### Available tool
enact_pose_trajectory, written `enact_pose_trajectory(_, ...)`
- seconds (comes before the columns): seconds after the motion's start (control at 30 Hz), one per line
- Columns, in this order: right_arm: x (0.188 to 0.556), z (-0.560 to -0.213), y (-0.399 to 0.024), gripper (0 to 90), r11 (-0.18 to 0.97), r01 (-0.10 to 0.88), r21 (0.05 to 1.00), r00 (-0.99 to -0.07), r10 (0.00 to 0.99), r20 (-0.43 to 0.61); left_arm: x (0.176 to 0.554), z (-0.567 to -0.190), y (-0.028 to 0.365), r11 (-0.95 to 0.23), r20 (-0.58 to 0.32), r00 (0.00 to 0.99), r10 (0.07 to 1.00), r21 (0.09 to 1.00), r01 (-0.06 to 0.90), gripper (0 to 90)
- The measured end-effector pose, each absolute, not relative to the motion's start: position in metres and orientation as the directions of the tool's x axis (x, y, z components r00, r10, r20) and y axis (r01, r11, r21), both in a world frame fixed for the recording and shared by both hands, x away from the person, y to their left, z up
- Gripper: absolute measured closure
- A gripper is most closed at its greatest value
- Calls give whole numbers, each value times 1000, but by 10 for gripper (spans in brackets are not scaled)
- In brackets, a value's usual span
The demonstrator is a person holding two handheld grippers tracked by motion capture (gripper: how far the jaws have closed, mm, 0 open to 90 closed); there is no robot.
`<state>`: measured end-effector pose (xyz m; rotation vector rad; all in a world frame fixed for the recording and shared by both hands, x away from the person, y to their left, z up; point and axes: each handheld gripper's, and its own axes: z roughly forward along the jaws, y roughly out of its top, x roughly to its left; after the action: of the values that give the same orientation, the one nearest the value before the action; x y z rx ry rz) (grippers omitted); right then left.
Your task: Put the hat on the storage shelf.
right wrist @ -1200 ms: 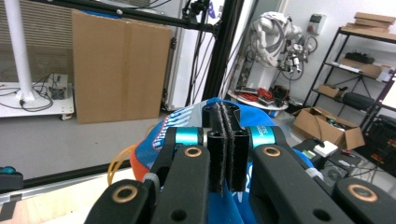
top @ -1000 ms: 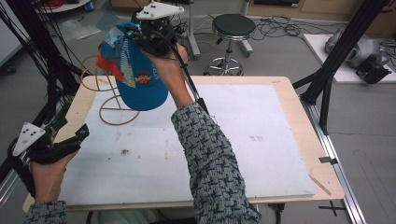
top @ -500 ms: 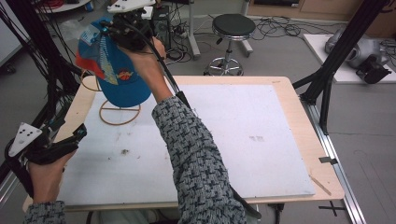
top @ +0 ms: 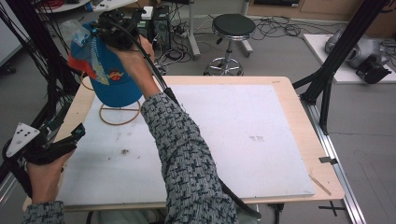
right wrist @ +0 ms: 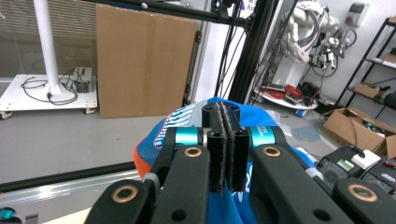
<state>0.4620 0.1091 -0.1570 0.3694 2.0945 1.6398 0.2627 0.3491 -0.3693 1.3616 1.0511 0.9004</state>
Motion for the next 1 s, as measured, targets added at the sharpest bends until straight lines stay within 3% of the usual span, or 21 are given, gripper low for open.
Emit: enact_pose_trajectory(1.0,493,-189,156,895,344,74,936,-854,507,-118,262,-369,353,38,-61,303,951,996,83,197)
